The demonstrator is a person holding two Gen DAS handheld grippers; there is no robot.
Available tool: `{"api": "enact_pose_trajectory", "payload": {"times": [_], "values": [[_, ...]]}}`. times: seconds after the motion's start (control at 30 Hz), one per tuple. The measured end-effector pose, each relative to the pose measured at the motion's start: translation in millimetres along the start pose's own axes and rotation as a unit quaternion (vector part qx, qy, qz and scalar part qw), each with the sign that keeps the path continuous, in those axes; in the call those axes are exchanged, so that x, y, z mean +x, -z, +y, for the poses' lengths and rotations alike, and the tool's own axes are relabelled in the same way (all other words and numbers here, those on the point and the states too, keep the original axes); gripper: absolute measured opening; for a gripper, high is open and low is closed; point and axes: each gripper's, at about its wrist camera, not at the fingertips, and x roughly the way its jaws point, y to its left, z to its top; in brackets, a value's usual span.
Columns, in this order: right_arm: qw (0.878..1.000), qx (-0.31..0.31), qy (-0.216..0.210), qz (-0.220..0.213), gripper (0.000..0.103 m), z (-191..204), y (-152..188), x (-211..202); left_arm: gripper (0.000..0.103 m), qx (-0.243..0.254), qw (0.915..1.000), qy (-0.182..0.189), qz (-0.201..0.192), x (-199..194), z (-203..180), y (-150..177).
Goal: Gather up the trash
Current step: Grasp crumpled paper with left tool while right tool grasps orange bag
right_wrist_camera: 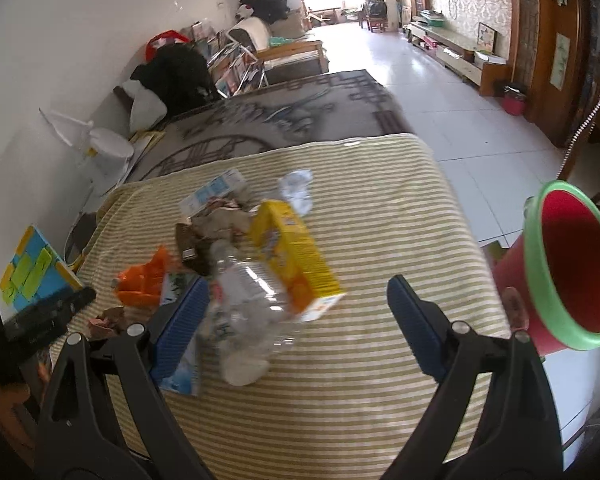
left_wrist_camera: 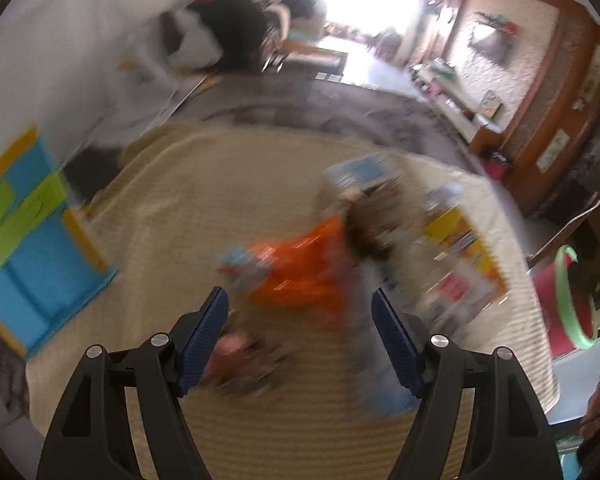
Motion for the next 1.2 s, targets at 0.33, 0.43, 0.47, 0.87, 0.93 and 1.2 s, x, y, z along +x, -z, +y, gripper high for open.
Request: {"api": "enact_pose_trajectory", "payload": {"times": [0.33, 0.43, 0.47, 0.87, 0.93, 1.2], "values": [[0.999, -0.030, -0.004, 0.020, 0.089, 68.8, 10.3, 23.8, 0.071, -0.036, 0.9919, 0.021, 0.120, 63.6, 69.2, 47.8], [0.999, -0.039, -0.008, 0.027, 0.089, 82.8, 12.8, 28.5, 0.046, -0.047, 0.9897, 0.045, 0.127, 78.6, 75.6, 44.5], [0.999, -0.042, -0.013, 0.031, 0.089, 88.4, 13.6, 31.2, 0.043, -0.045, 0.9895, 0.049, 0.129, 81.3, 77.1, 41.1], [0.982, -0.157, -0.051, 0.096, 0.089, 179.1, 2.2, 97.3, 0.033, -0.039, 0.9984, 0.027, 0.032, 24.3, 109.0, 17.8], [0.970, -0.206, -0.050, 0.117, 0.089, 202.1, 3.8, 118.6, 0.033, -0.051, 0.9981, 0.026, 0.023, 17.0, 118.7, 11.3], [0.902, -0.393, -0.013, 0.177, 0.088, 258.2, 31.9, 188.0, 0.034, -0.075, 0.9970, 0.016, 0.004, 6.5, 143.7, 1.1]]}}
